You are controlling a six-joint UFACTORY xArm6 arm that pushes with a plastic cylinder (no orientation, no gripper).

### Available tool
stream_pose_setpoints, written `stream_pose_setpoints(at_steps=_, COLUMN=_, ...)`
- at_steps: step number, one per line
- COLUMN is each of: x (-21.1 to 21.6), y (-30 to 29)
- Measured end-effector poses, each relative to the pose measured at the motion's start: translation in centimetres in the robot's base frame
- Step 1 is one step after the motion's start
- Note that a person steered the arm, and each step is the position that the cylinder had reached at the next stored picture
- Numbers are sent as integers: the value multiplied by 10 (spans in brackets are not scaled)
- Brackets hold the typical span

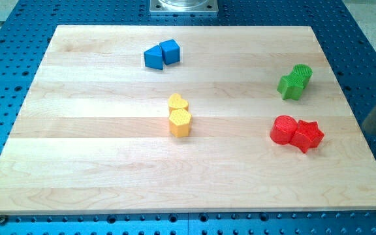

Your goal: Slide both the red blocks to the right side of the blue blocks

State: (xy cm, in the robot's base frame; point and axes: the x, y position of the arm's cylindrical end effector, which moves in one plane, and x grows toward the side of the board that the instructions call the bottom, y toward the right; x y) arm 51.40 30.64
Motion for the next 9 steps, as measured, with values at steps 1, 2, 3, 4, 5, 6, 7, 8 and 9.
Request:
stream_pose_setpoints(at_steps=1, x=7, y=-31)
stream_pose_setpoints(at_steps=2, x=22, y=-31)
stream_pose_setpoints(at_steps=3, x=22, y=-40)
stream_pose_setpoints(at_steps=4, x=22, y=-47)
stream_pose_setpoints(at_steps=5, x=22, y=-48)
stream_pose_setpoints(at_steps=6, x=22, y=-49)
stream_pose_setpoints(at_steps=7, x=22, y=-54)
stream_pose_setpoints(at_steps=8, x=22, y=-60)
stream_pose_setpoints(at_steps=9, x=21, y=-64)
